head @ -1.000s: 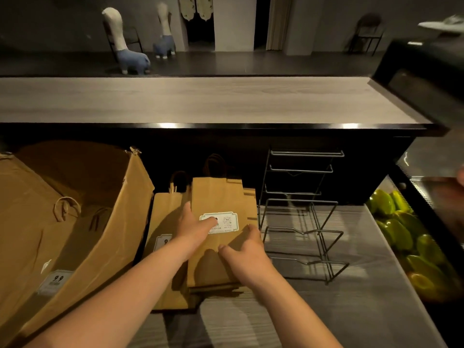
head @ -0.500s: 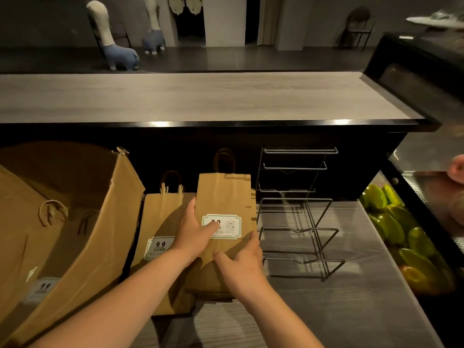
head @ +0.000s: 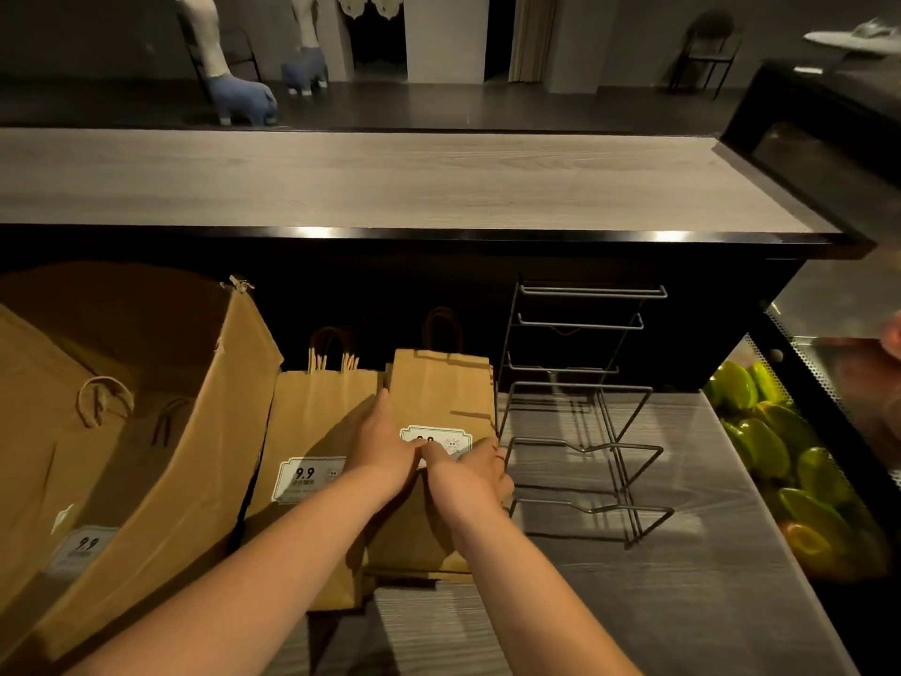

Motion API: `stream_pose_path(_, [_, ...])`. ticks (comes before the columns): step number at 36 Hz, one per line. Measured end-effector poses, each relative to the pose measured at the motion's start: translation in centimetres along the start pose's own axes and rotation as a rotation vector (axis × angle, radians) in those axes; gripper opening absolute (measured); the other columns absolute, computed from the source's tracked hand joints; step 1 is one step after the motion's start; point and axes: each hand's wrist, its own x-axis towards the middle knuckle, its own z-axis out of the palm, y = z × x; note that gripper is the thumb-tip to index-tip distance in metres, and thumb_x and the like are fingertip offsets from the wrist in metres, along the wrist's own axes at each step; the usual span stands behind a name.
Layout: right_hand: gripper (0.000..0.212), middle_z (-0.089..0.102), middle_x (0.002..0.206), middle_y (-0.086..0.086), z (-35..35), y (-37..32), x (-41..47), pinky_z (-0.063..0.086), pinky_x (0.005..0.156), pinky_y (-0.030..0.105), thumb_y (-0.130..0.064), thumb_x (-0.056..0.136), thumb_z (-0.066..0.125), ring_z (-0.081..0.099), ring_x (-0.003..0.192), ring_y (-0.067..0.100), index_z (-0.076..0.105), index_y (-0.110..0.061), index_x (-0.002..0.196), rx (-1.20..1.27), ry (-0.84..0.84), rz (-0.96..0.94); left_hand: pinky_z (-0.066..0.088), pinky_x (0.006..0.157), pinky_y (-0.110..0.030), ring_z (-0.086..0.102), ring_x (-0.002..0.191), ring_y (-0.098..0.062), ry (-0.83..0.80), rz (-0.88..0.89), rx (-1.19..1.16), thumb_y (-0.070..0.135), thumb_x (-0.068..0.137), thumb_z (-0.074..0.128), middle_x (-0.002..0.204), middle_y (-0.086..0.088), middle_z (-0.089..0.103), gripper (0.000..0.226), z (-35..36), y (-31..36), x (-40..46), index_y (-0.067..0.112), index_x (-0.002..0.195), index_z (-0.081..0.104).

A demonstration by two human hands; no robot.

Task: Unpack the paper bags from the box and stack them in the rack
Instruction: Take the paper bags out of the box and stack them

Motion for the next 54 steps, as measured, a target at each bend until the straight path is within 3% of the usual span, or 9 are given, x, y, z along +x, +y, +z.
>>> stream_pose_path(5, [0.09, 0.031, 0.152, 0.009, 0.6, -0.4, 0.8, 0.025, 0.114, 0.047, -0.057, 0.08, 0.059, 0.023, 0.14, 0.03, 0.019, -0.015, 0.148, -0.062, 0.03, -0.018, 0.041, 0.102, -0.034, 0.046, 0.129, -0.028, 0.042, -0.011, -0.037, 0.005, 0.096, 0.052, 0.145, -0.005, 0.045, 0.064, -0.1, -0.4, -0.2, 0.02, 0.152, 0.024])
stream_pose_path(10, [0.094, 0.02, 0.158, 0.01, 0.9, -0.6, 1.2, 0.015, 0.119, 0.046, -0.057, 0.082, 0.056, 0.019, 0.145, 0.031, 0.01, -0.014, 0.152, -0.104, 0.03, -0.051, 0.039, 0.105, -0.038, 0.042, 0.134, -0.028, 0.055, -0.022, -0.052, 0.006, 0.096, 0.052, 0.15, -0.005, 0.039, 0.07, -0.3, 0.2, -0.8, 0.024, 0.154, 0.016])
stream_pose_path(15, [0.092, 0.022, 0.157, 0.008, 0.8, -1.0, 1.9, 0.024, 0.116, 0.048, -0.053, 0.081, 0.059, 0.027, 0.14, 0.034, 0.014, -0.014, 0.151, -0.034, 0.013, -0.024, 0.044, 0.095, -0.033, 0.048, 0.127, -0.026, 0.055, 0.007, -0.079, 0.005, 0.094, 0.054, 0.14, -0.004, 0.049, 0.058, -0.6, 0.9, -1.2, 0.024, 0.146, 0.035])
stream_pose_path(23, [0.08, 0.048, 0.134, 0.009, 1.0, -1.9, 2.3, 0.044, 0.1, 0.047, -0.053, 0.064, 0.057, 0.049, 0.117, 0.034, 0.04, -0.013, 0.132, 0.048, 0.02, -0.037, 0.04, 0.107, -0.04, 0.04, 0.136, -0.026, 0.033, -0.024, -0.089, 0.013, 0.094, 0.057, 0.151, -0.003, 0.039, 0.065, -1.5, -0.6, -0.6, 0.025, 0.151, 0.027])
stream_pose_path(35, [0.053, 0.054, 0.112, 0.007, 0.5, -1.8, 2.9, 0.05, 0.09, 0.041, -0.039, 0.081, 0.062, 0.056, 0.102, 0.029, 0.038, -0.013, 0.121, 0.054, -0.031, -0.11, 0.04, 0.106, -0.04, 0.037, 0.138, -0.025, 0.025, -0.053, -0.208, 0.011, 0.095, 0.054, 0.154, -0.001, 0.033, 0.069, -1.2, -1.3, -0.4, 0.03, 0.153, 0.021])
stream_pose_path(40, [0.079, 0.037, 0.148, 0.006, 0.5, -2.1, 2.9, 0.036, 0.11, 0.05, -0.039, 0.082, 0.064, 0.036, 0.137, 0.03, 0.024, -0.018, 0.147, 0.043, 0.061, -0.233, 0.039, 0.107, -0.042, 0.035, 0.139, -0.024, 0.036, -0.061, -0.254, 0.013, 0.095, 0.056, 0.155, 0.002, 0.031, 0.07, -1.7, -1.3, -0.2, 0.034, 0.152, 0.021])
stream_pose_path(45, [0.071, 0.035, 0.148, -0.003, 0.4, -2.9, 1.6, 0.036, 0.112, 0.044, -0.03, 0.09, 0.063, 0.034, 0.139, 0.022, 0.023, -0.025, 0.149, 0.07, 0.054, -0.467, 0.039, 0.103, -0.036, 0.04, 0.135, -0.021, 0.05, -0.071, -0.358, 0.009, 0.096, 0.054, 0.15, 0.004, 0.039, 0.061, -2.8, -1.4, -0.5, 0.032, 0.148, 0.033])
stream_pose_path(52, [0.035, 0.052, 0.123, -0.01, 1.1, -5.8, -1.4, 0.044, 0.077, 0.012, -0.013, 0.095, 0.055, 0.052, 0.103, -0.001, 0.047, -0.032, 0.122, 0.183, -0.202, -0.67, 0.041, 0.095, -0.026, 0.049, 0.118, -0.01, 0.147, 0.086, -0.531, 0.012, 0.097, 0.053, 0.134, 0.007, 0.051, 0.046, -7.3, 0.3, -2.2, 0.026, 0.139, 0.044])
stream_pose_path(54, [0.031, 0.056, 0.118, -0.01, 1.5, -7.1, -2.6, 0.046, 0.071, 0.013, -0.014, 0.095, 0.056, 0.055, 0.096, -0.001, 0.049, -0.029, 0.121, 0.249, -0.241, -0.675, 0.045, 0.093, -0.028, 0.053, 0.11, -0.008, 0.191, 0.109, -0.555, 0.013, 0.097, 0.054, 0.126, 0.008, 0.055, 0.04, -9.0, 1.0, -2.3, 0.027, 0.134, 0.048])
